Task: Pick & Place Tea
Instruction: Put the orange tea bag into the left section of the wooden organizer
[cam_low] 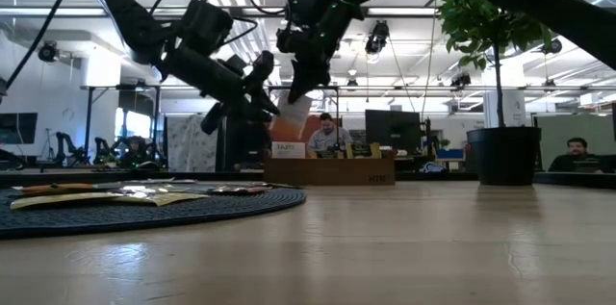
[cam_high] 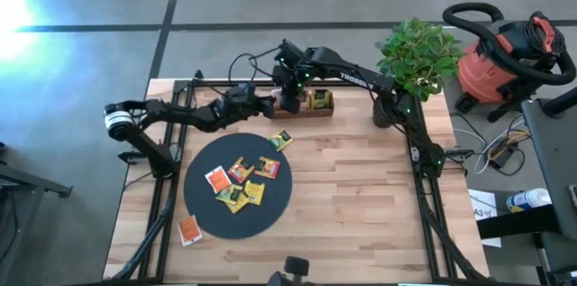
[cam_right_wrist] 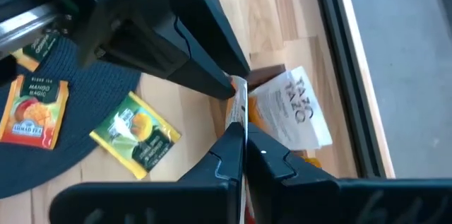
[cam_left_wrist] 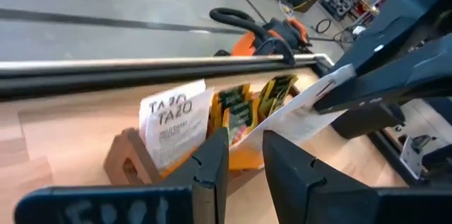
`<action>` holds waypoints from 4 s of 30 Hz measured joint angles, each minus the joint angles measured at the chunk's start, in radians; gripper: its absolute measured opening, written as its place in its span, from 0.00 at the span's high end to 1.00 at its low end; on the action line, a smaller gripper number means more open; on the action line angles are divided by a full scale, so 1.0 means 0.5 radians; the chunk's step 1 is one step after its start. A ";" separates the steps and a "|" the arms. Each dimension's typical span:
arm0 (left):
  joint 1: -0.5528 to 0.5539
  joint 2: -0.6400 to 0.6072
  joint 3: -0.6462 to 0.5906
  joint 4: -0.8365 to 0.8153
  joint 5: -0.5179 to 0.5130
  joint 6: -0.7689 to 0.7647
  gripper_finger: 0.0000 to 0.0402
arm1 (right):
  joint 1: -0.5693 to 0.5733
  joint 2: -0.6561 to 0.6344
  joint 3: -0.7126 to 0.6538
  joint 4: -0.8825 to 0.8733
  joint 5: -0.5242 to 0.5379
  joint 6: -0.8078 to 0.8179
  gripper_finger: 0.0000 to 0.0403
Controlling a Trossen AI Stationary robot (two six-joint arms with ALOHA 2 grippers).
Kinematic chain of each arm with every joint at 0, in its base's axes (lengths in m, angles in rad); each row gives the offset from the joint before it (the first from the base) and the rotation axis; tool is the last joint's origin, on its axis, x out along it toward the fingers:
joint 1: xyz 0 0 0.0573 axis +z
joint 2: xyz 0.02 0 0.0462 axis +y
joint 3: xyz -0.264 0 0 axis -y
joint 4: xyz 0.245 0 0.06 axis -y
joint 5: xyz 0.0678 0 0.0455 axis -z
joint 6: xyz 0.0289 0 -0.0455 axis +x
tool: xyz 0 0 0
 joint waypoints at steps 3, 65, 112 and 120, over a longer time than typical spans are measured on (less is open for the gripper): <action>0.001 -0.011 0.000 0.000 0.047 0.025 0.79 | 0.001 0.000 -0.003 0.074 0.000 0.000 0.98; -0.116 -1.096 -0.302 -0.750 -0.121 -0.035 0.79 | -0.050 0.092 -0.549 0.817 0.282 -0.575 0.87; -0.116 -1.191 -0.320 -1.550 0.205 -0.294 0.79 | 0.278 -0.060 -0.026 0.164 -0.239 0.064 0.73; -0.116 -1.191 -0.324 -1.550 0.203 -0.295 0.79 | 0.276 -0.063 -0.026 0.142 -0.240 0.060 0.75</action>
